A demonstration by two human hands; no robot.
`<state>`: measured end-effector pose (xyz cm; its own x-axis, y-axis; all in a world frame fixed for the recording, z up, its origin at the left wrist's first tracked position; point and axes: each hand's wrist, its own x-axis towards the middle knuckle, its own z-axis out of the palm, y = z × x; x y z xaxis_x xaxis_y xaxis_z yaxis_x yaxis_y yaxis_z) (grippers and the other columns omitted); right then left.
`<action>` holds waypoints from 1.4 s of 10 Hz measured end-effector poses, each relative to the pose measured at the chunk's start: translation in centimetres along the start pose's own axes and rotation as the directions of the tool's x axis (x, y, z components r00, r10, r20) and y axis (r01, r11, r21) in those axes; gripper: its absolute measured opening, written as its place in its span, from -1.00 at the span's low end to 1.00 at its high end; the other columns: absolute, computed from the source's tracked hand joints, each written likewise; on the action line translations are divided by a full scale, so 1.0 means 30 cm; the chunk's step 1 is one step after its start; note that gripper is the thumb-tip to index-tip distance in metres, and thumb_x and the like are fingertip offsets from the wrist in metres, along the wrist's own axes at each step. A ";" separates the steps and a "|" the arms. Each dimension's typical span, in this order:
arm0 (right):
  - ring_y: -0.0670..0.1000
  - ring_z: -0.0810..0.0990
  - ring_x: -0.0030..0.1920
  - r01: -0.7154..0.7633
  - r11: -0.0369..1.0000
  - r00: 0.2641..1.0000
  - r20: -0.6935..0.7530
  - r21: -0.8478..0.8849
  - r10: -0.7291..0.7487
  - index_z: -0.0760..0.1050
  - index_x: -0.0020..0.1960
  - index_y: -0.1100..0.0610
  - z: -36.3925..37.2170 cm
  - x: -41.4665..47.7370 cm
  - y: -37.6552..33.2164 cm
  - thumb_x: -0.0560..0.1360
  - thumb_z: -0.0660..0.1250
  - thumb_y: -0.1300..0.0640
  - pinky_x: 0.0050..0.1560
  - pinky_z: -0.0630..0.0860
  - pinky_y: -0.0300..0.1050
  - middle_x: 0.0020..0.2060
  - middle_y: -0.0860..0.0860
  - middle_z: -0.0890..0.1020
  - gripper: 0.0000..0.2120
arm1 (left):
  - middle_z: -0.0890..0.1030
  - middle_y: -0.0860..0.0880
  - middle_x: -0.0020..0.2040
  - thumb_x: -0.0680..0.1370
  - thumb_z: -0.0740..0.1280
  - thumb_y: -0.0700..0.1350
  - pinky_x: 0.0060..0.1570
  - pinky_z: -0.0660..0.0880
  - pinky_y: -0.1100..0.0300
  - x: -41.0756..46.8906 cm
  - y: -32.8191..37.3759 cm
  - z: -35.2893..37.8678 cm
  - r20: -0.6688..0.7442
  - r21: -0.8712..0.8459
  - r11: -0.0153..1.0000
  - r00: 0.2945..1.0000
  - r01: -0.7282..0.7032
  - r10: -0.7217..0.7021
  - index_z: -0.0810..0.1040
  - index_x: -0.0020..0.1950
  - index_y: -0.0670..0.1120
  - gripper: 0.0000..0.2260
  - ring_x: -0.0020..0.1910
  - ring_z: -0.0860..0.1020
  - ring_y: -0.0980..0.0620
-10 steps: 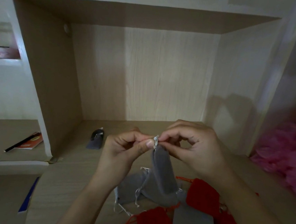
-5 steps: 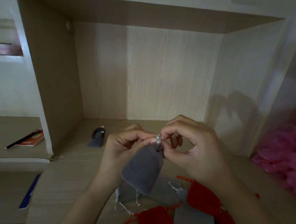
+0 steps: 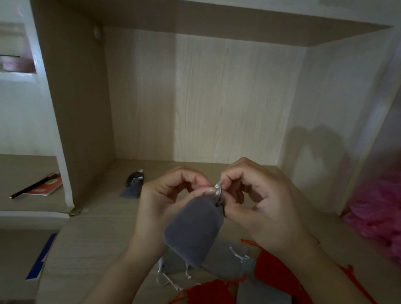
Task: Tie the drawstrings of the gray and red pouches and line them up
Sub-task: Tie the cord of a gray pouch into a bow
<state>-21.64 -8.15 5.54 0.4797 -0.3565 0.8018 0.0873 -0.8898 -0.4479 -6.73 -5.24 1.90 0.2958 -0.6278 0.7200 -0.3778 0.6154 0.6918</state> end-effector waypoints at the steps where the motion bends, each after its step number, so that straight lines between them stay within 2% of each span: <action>1: -0.12 0.44 -0.34 -0.063 0.994 0.998 0.015 0.093 0.062 0.48 -0.19 0.05 0.003 -0.006 0.005 0.35 0.32 0.18 -0.28 0.39 -0.24 -0.30 -0.12 0.50 -0.93 | 0.58 0.18 -0.23 0.40 0.35 -0.07 -0.15 0.43 0.40 0.003 0.045 -0.035 0.120 0.036 0.978 0.972 -0.205 0.200 0.53 -0.22 0.18 -0.88 -0.23 0.53 0.23; 2: -0.17 0.44 -0.33 -0.183 0.962 0.983 0.059 0.204 0.174 0.50 -0.20 0.03 0.004 -0.013 0.014 0.33 0.34 0.16 -0.29 0.38 -0.30 -0.34 -0.15 0.52 -0.93 | 0.54 0.11 -0.19 0.43 0.33 -0.11 -0.13 0.40 0.42 0.004 0.068 -0.053 0.181 0.110 0.932 0.930 -0.344 0.321 0.53 -0.12 0.07 -0.91 -0.18 0.50 0.21; 3: -0.19 0.41 -0.35 -0.285 0.926 0.958 0.104 0.246 0.267 0.51 -0.23 0.03 0.005 -0.013 0.028 0.35 0.33 0.26 -0.31 0.35 -0.35 -0.39 -0.17 0.51 -0.87 | 0.48 0.16 -0.15 0.47 0.32 -0.13 -0.10 0.35 0.47 0.006 0.059 -0.056 0.227 0.224 0.878 0.898 -0.424 0.376 0.50 -0.08 0.04 -0.91 -0.13 0.47 0.26; 4: -0.14 0.40 -0.35 -0.326 0.904 0.945 0.127 0.275 0.302 0.53 -0.27 -0.04 0.007 -0.011 0.033 0.33 0.34 0.19 -0.32 0.34 -0.28 -0.40 -0.14 0.49 -0.88 | 0.43 0.18 -0.15 0.47 0.34 -0.18 -0.08 0.31 0.47 0.006 0.052 -0.065 0.226 0.279 0.840 0.882 -0.465 0.413 0.51 -0.11 -0.02 -0.93 -0.11 0.43 0.29; 5: -0.12 0.41 -0.34 -0.338 0.894 0.941 0.131 0.295 0.312 0.54 -0.26 -0.05 0.007 -0.013 0.035 0.30 0.34 0.08 -0.32 0.35 -0.25 -0.39 -0.11 0.50 -0.96 | 0.42 0.17 -0.15 0.48 0.34 -0.15 -0.09 0.30 0.47 0.005 0.056 -0.060 0.208 0.313 0.828 0.884 -0.466 0.419 0.53 -0.15 -0.11 -0.96 -0.12 0.41 0.30; 6: -0.15 0.42 -0.34 -0.335 0.898 0.942 0.131 0.286 0.309 0.54 -0.24 -0.05 0.004 -0.014 0.035 0.30 0.34 0.07 -0.32 0.36 -0.27 -0.39 -0.14 0.51 -0.95 | 0.41 0.21 -0.16 0.47 0.31 -0.13 -0.10 0.30 0.49 0.005 0.054 -0.058 0.222 0.315 0.837 0.892 -0.448 0.394 0.52 -0.15 -0.08 -0.96 -0.13 0.41 0.30; 8: -0.20 0.40 -0.38 -0.303 0.930 0.953 0.076 0.206 0.294 0.50 -0.25 0.03 0.008 -0.011 0.031 0.35 0.32 0.27 -0.34 0.34 -0.35 -0.42 -0.16 0.49 -0.86 | 0.38 0.23 -0.13 0.49 0.25 -0.13 -0.12 0.31 0.46 0.007 0.043 -0.058 0.284 0.307 0.838 0.884 -0.451 0.372 0.44 -0.09 0.05 -0.93 -0.14 0.40 0.27; 9: -0.20 0.41 -0.37 -0.269 0.952 0.963 0.057 0.144 0.263 0.48 -0.24 0.05 0.010 -0.010 0.027 0.34 0.32 0.26 -0.33 0.34 -0.37 -0.41 -0.18 0.49 -0.88 | 0.36 0.26 -0.15 0.48 0.25 -0.13 -0.15 0.30 0.46 0.006 0.039 -0.056 0.289 0.307 0.848 0.891 -0.432 0.349 0.41 -0.11 0.08 -0.90 -0.16 0.40 0.28; 10: -0.17 0.42 -0.34 -0.175 0.983 0.984 0.038 0.049 0.174 0.45 -0.23 0.06 0.000 -0.008 0.019 0.33 0.30 0.22 -0.30 0.37 -0.32 -0.35 -0.14 0.49 -0.91 | 0.42 0.21 -0.20 0.43 0.27 -0.12 -0.19 0.32 0.46 0.001 0.044 -0.058 0.268 0.257 0.900 0.920 -0.353 0.284 0.40 -0.17 0.11 -0.88 -0.20 0.42 0.26; 11: -0.15 0.42 -0.35 -0.125 0.992 0.992 0.027 -0.033 0.126 0.45 -0.23 0.17 -0.018 -0.006 0.016 0.33 0.31 0.36 -0.29 0.36 -0.36 -0.35 -0.13 0.46 -0.88 | 0.48 0.13 -0.20 0.42 0.27 -0.12 -0.20 0.33 0.47 0.003 0.045 -0.056 0.290 0.213 0.927 0.926 -0.309 0.242 0.44 -0.17 0.05 -0.93 -0.21 0.44 0.24; 12: -0.16 0.41 -0.35 -0.135 0.991 0.990 0.045 -0.009 0.135 0.44 -0.23 0.20 -0.023 -0.005 0.011 0.33 0.30 0.40 -0.29 0.36 -0.36 -0.37 -0.12 0.46 -0.87 | 0.49 0.12 -0.21 0.44 0.25 -0.12 -0.21 0.36 0.42 0.000 0.048 -0.059 0.311 0.159 0.950 0.927 -0.269 0.211 0.46 -0.16 0.01 -0.96 -0.22 0.45 0.20; 14: -0.19 0.41 -0.35 -0.140 0.990 0.987 0.076 0.019 0.139 0.45 -0.22 0.23 -0.037 -0.001 0.001 0.38 0.31 0.40 -0.28 0.33 -0.41 -0.37 -0.13 0.45 -0.89 | 0.51 0.08 -0.22 0.55 0.22 -0.08 -0.23 0.42 0.23 -0.018 0.074 -0.061 0.330 0.042 0.971 0.921 -0.234 0.207 0.48 -0.13 -0.04 -0.89 -0.23 0.48 0.06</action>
<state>-22.62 -8.49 5.95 0.5524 -0.4536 0.6993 0.0357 -0.8253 -0.5635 -6.13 -2.67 3.16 -0.0950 -0.6078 0.7884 -0.4729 0.7245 0.5015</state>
